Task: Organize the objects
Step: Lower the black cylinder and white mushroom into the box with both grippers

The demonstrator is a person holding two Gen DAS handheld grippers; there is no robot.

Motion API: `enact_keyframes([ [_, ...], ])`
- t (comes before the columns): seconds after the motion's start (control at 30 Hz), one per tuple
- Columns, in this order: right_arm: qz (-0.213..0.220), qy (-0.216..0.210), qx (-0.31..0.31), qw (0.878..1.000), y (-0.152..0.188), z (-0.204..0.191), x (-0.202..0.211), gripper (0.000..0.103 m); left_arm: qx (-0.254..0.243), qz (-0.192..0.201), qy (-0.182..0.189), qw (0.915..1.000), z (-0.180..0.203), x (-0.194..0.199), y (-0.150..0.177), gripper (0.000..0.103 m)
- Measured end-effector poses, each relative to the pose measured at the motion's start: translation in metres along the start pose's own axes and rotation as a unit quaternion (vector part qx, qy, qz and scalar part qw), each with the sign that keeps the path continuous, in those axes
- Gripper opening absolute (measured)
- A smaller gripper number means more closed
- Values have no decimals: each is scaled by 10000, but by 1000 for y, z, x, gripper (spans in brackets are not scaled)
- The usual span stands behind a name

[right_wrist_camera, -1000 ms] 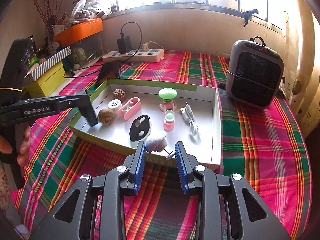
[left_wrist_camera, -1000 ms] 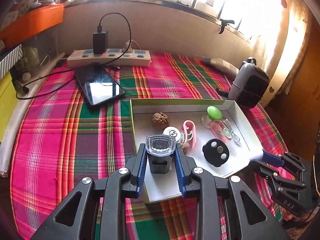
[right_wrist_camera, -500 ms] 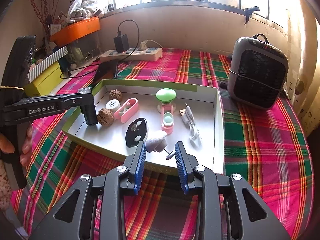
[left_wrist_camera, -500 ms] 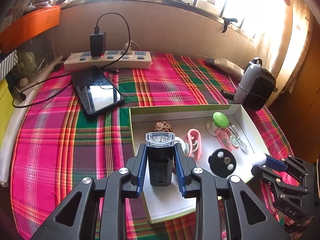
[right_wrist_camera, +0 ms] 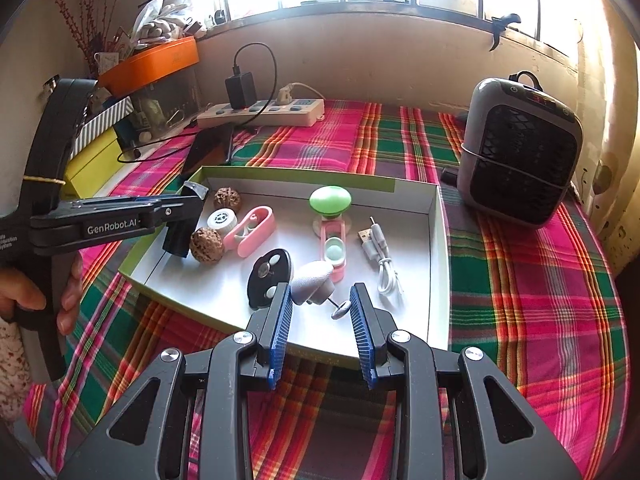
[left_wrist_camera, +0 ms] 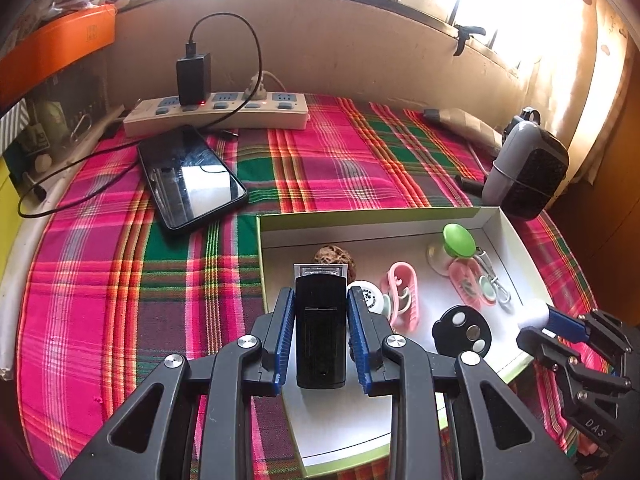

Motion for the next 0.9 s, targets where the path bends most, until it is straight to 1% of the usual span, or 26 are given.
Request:
enact_keyframes([
  [0.33,4,33,-39,10000,-3,4,-3,31,-131,-69,-20,9999,7,0,2,25],
  [0.5,5,16,-50,10000,-4,3,-3,31,-98,-238,26,9997,12,-5,6,25],
  [0.57,11,20,-49,10000,-4,3,-3,31,-130,-223,-31,9997,13,-6,6,25],
  [0.9,-6,40,-66,10000,-7,7,-7,31,-123,-250,-66,9996,13,-8,6,25],
])
Point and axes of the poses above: each gripper's, at about its wrist camera, not at the fingertips, and x roughly against the way its jaws point, z to its right, y to its underside, the point moved 10 cm from there along -x, roughly the way its jaws point, and after that the axes turned 13 degrees about -x, right-handed, at the moved point
